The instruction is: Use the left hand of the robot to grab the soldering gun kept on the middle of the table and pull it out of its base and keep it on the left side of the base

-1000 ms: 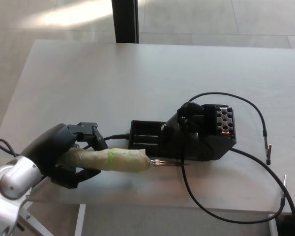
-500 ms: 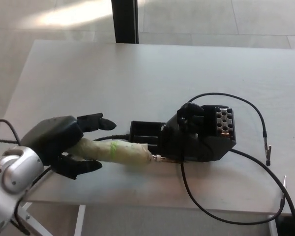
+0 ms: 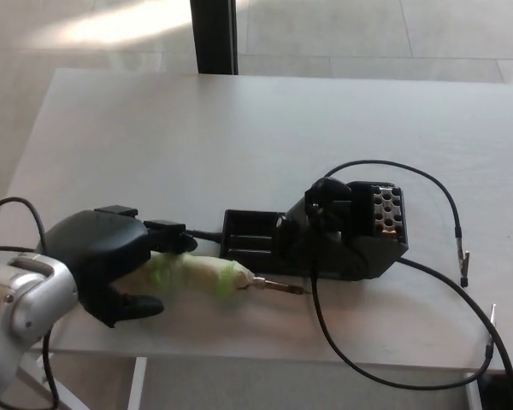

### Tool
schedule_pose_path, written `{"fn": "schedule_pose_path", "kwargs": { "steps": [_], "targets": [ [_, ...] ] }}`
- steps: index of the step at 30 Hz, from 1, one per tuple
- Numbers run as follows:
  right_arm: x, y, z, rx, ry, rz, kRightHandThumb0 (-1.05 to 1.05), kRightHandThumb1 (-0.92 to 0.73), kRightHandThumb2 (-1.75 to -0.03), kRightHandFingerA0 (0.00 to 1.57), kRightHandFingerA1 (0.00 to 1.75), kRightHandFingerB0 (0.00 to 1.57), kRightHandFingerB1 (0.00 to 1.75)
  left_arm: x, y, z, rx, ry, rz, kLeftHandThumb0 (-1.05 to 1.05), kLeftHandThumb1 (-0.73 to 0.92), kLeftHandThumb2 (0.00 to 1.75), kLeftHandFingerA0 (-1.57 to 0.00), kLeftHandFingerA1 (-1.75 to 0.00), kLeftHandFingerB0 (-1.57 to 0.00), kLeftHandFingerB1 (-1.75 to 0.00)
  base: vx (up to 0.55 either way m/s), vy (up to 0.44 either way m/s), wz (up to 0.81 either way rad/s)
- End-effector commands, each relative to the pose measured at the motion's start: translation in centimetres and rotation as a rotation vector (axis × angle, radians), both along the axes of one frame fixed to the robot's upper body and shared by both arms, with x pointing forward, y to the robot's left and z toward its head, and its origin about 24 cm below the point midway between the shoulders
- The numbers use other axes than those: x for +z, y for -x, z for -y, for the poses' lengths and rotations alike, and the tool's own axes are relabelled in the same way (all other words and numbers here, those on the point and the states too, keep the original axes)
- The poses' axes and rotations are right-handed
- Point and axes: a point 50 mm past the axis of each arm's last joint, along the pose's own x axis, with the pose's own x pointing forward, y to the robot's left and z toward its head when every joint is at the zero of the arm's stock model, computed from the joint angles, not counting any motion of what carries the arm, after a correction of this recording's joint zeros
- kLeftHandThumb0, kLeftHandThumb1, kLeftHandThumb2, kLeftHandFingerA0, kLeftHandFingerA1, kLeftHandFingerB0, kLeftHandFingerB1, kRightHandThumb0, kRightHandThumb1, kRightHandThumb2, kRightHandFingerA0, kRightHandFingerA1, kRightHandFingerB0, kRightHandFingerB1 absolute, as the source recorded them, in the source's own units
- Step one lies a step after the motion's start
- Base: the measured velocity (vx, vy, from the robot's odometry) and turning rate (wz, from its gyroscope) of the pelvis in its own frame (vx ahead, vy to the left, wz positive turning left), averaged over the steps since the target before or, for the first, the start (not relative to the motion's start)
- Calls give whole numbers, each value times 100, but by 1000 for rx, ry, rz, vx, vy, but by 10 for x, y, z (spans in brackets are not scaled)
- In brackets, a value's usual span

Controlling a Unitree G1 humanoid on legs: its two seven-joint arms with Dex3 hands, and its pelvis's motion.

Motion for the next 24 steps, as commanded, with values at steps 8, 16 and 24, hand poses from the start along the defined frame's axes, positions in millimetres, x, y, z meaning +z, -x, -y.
{"fn": "schedule_pose_path", "kwargs": {
  "steps": [8, 16, 24],
  "targets": [
    [9, -1, 6, -7, -6, 47, -105, -31, -123, 134, 102, 54, 118, 14, 12, -34, 20, -130, -22, -58, 76, 62, -13, -55, -26, -34, 0, 0, 0],
    [9, -1, 5, -1, -11, 58, -105, -33, -107, 130, 98, 63, 136, 35, 41, -40, 109, 211, -100, -63, 72, 62, -10, -57, -18, -32, 0, 0, 0],
    [7, 6, 6, 3, -9, 27, -105, -29, -120, 125, 103, 60, 124, 61, 67, -84, 487, 1031, -64, -62, 57, 89, -18, -55, -10, -43, 0, 0, 0]
  ]
}}
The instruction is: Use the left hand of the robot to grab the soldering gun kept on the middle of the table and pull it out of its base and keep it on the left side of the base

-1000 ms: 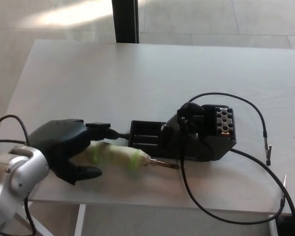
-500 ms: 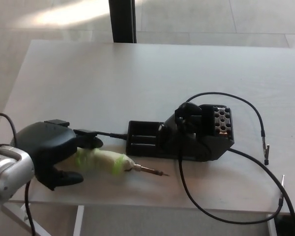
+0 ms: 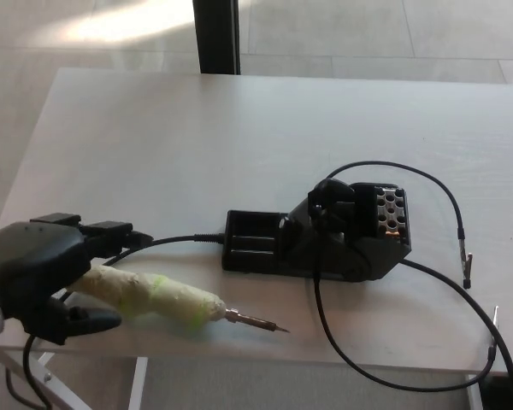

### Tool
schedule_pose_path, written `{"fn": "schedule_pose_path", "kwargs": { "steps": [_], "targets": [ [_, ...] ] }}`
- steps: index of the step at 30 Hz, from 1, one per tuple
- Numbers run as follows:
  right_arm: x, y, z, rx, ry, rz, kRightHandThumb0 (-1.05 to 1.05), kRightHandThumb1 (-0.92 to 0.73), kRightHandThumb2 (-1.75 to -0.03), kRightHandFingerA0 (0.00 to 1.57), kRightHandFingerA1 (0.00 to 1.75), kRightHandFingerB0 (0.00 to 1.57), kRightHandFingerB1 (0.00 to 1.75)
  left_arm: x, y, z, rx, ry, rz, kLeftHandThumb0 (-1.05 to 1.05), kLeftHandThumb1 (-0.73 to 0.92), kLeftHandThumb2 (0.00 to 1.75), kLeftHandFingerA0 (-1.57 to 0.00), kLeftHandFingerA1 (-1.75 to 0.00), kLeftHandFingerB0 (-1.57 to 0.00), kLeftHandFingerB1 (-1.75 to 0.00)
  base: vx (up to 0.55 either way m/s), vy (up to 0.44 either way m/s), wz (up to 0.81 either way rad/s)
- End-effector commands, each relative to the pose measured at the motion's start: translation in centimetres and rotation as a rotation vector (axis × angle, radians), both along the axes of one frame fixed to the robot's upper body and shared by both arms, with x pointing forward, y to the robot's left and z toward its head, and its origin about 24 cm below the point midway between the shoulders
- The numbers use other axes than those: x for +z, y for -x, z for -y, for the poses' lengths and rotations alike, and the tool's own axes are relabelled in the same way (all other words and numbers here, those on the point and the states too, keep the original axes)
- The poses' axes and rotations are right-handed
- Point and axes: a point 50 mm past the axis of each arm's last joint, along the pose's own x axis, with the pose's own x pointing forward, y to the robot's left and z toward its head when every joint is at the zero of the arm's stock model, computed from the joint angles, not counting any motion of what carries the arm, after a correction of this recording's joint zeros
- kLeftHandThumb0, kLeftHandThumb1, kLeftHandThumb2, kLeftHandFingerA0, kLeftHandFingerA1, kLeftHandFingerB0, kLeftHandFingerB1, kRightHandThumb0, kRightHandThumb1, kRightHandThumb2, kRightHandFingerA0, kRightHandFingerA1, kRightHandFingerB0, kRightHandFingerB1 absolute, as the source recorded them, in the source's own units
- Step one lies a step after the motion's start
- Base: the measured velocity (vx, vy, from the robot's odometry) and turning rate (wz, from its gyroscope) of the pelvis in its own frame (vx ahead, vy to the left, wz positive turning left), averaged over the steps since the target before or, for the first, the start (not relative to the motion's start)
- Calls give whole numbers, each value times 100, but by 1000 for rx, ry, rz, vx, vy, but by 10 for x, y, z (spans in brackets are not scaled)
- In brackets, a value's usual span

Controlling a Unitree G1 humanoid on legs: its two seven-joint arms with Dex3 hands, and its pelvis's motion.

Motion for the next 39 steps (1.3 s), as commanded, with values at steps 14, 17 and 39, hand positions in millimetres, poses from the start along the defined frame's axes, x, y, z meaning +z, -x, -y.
{"fn": "schedule_pose_path", "kwargs": {
  "steps": [14, 17, 39],
  "targets": [
    [5, 11, 7, -23, -20, 19, -105, -34, -106, 125, 102, 57, 138, -64, 156, -197, 1503, 1440, 383, -59, 66, 60, -34, -98, -53, -109, 0, 0, 0],
    [5, 11, 7, -19, -12, 11, -105, -36, -104, 129, 99, 55, 138, -72, 188, -219, 1695, 1452, 577, -55, 75, 62, -28, -92, -22, -94, 0, 0, 0],
    [-3, 13, 2, -13, -27, 4, -105, -35, -108, 130, 100, 53, 141, -158, 218, -206, 1844, 636, -353, -53, 73, 62, -60, -51, -55, -45, 0, 0, 0]
  ]
}}
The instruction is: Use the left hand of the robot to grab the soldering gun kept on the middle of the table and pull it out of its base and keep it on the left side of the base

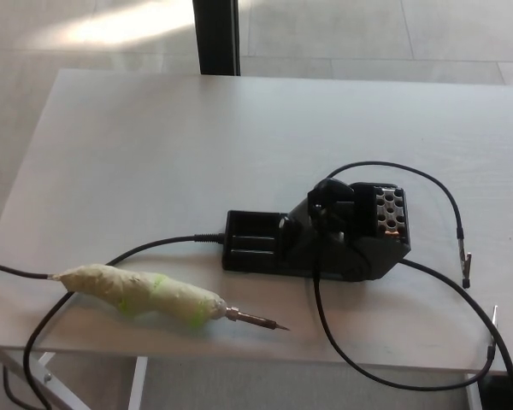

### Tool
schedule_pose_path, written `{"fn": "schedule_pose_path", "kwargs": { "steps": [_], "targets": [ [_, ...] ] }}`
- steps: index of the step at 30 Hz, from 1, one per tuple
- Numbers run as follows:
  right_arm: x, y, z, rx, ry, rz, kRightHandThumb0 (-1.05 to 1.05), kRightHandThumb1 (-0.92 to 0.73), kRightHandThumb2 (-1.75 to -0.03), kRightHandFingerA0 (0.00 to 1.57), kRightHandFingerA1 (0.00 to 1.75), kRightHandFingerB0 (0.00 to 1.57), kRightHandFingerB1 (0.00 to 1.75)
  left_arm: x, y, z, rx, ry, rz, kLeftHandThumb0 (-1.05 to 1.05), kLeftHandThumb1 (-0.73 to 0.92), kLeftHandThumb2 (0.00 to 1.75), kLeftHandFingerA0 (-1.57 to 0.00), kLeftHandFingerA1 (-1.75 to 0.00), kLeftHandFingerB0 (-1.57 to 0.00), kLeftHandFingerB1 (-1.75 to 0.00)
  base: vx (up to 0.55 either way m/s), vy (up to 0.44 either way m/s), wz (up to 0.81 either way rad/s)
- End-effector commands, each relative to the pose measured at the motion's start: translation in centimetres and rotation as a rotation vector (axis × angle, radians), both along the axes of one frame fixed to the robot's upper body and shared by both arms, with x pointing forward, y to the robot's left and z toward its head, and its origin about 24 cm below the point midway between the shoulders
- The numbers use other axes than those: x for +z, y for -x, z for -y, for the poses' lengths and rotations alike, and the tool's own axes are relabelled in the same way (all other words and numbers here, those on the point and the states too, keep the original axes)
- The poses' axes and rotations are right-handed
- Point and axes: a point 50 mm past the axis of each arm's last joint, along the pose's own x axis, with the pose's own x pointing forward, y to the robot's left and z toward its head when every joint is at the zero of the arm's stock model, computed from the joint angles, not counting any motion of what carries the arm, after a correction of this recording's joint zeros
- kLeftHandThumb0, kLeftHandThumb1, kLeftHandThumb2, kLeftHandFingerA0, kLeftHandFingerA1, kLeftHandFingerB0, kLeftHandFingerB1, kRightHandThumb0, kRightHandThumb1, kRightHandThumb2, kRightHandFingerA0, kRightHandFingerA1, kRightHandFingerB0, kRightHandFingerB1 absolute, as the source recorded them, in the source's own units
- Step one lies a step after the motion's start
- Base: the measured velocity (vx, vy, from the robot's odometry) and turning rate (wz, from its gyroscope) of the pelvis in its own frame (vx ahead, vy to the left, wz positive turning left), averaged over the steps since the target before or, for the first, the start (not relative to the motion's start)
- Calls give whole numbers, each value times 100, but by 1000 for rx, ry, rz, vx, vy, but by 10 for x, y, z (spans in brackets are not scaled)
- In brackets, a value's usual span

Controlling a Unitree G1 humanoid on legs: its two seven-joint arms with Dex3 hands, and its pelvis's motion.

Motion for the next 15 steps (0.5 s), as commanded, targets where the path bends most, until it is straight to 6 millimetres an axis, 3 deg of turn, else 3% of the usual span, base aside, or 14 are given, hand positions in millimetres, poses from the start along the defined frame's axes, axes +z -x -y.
{"fn": "schedule_pose_path", "kwargs": {
  "steps": [1, 2, 3, 5, 6, 7, 8, 9, 10, 11, 12, 13, 15],
  "targets": [
    [-3, 10, 1, -1, -33, 5, -105, -35, -107, 128, 100, 53, 141, -84, 77, 16, 253, 262, -468, -61, 69, 60, -65, -57, -53, -48, 0, 0, 0],
    [-4, 9, 0, -1, -33, 8, -105, -34, -109, 128, 101, 57, 139, -88, 79, 21, 107, 263, -606, -67, 69, 60, -50, -52, -44, -46, 0, 0, 0],
    [-3, 9, 0, -5, -43, 23, -105, -27, -117, 127, 104, 64, 131, -87, 78, 20, 106, 262, -604, -67, 69, 60, -50, -52, -44, -46, 0, 0, 0],
    [-4, 8, 0, -7, -47, 27, -105, -27, -117, 127, 104, 64, 131, -87, 76, 19, 104, 258, -603, -67, 69, 60, -50, -52, -44, -46, 0, 0, 0],
    [-5, 10, -1, -12, -53, 29, -105, -34, -108, 125, 103, 55, 140, -80, 66, 17, 15, 241, -621, -70, 66, 60, -67, -67, -65, -54, 0, 0, 0],
    [-5, 10, -1, -10, -52, 26, -105, -34, -108, 124, 103, 54, 140, -80, 64, 16, 38, 256, -575, -68, 71, 61, -39, -69, -42, -60, 0, 0, 0],
    [-6, 11, -1, -10, -52, 24, -105, -34, -108, 125, 103, 54, 141, -79, 63, 15, 64, 254, -542, -67, 73, 62, -62, -68, -57, -57, 0, 0, 0],
    [-5, 11, -1, -5, -46, 17, -105, -36, -107, 125, 102, 51, 141, -79, 63, 13, 98, 243, -510, -66, 72, 62, -59, -70, -55, -60, 0, 0, 0],
    [-5, 11, -1, 2, -38, 10, -105, -31, -122, 127, 105, 59, 126, -80, 63, 13, 125, 242, -494, -66, 72, 61, -57, -70, -57, -61, 0, 0, 0],
    [-5, 11, 0, 0, -37, 15, -105, -31, -122, 127, 105, 59, 126, -81, 63, 13, 127, 235, -497, -66, 72, 61, -57, -70, -57, -61, 0, 0, 0],
    [-6, 11, -1, -10, -41, 13, -105, -35, -106, 127, 100, 53, 141, -82, 64, 13, 160, 258, -473, -64, 69, 61, -62, -69, -59, -61, 0, 0, 0],
    [-6, 11, -1, -19, -49, 15, -105, -36, -105, 127, 101, 53, 141, -82, 65, 14, 151, 256, -482, -63, 68, 60, -66, -67, -61, -59, 0, 0, 0],
    [-5, 9, -1, -8, -44, 17, -105, -38, -102, 128, 100, 49, 142, -83, 64, 16, 112, 241, -525, -63, 70, 61, -60, -72, -56, -61, 0, 0, 0]
  ]
}}
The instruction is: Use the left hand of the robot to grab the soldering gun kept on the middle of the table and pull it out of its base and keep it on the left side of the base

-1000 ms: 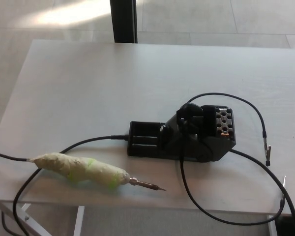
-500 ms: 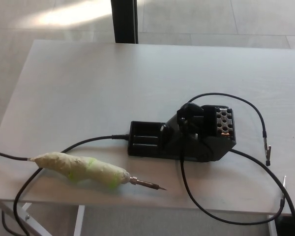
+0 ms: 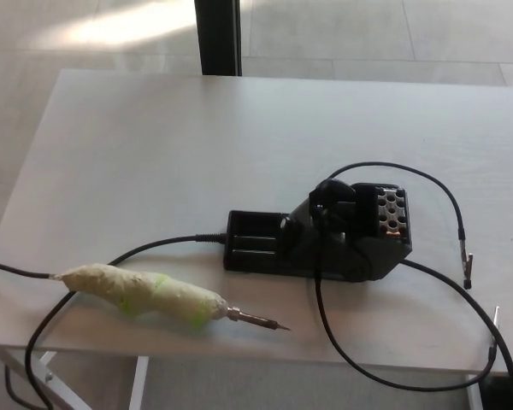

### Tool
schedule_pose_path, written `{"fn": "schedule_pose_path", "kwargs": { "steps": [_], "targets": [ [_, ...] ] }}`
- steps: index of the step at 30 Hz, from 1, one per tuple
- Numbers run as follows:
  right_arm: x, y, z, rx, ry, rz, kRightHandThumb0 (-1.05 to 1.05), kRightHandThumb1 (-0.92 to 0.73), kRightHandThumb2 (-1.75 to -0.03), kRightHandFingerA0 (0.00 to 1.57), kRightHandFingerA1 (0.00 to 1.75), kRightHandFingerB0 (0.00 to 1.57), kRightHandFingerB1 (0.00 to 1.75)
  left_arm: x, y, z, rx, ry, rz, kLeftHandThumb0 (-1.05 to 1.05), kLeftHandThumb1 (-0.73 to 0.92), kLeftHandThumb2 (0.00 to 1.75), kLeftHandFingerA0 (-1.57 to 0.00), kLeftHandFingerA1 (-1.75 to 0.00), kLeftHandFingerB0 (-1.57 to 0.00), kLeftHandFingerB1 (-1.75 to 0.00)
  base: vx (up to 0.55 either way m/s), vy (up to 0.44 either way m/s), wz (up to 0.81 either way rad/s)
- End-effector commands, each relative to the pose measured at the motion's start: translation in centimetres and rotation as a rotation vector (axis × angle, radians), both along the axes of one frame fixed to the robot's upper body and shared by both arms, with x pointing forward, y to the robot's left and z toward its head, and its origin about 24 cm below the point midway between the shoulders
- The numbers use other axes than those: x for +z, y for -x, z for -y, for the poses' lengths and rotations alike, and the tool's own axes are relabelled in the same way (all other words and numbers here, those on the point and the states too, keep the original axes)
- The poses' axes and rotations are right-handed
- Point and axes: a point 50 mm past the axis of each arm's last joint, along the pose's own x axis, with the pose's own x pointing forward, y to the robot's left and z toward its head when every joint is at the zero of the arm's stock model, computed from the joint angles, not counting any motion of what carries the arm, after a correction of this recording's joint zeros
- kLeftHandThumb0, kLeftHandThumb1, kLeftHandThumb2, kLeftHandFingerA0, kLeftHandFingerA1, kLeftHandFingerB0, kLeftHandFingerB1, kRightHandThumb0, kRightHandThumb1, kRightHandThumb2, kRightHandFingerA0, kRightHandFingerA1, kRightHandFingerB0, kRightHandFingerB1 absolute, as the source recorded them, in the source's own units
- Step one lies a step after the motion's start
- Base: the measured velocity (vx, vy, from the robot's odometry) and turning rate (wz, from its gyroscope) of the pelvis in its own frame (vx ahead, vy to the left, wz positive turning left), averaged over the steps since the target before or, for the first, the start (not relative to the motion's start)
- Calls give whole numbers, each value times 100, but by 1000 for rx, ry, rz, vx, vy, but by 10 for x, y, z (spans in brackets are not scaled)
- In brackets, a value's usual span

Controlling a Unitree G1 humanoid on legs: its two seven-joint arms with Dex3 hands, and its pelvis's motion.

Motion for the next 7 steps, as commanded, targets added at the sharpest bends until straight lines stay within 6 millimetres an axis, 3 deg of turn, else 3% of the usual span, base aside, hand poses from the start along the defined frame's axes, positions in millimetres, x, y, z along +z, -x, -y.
{"fn": "schedule_pose_path", "kwargs": {
  "steps": [1, 5, 6, 7],
  "targets": [
    [-2, 1, -2, 9, -27, 23, -105, -37, -105, 128, 101, 52, 142, 5, 2, -7, -9, -36, -49, -64, 70, 61, -63, -70, -60, -60, 0, 0, 0],
    [-6, 6, -3, 9, -31, 0, -105, -36, -106, 126, 101, 43, 146, 8, 5, -11, -4, -38, -50, -64, 71, 62, -57, -66, -54, -59, 0, 0, 0],
    [-6, 5, -4, 10, -34, 2, -105, -32, -125, 124, 104, 56, 124, 8, 4, -11, 0, -40, -44, -64, 71, 62, -58, -67, -55, -59, 0, 0, 0],
    [-6, 5, -4, 10, -34, 2, -105, -32, -125, 124, 104, 56, 124, 8, 4, -11, 0, -40, -44, -64, 71, 62, -58, -67, -55, -59, 0, 0, 0]
  ]
}}
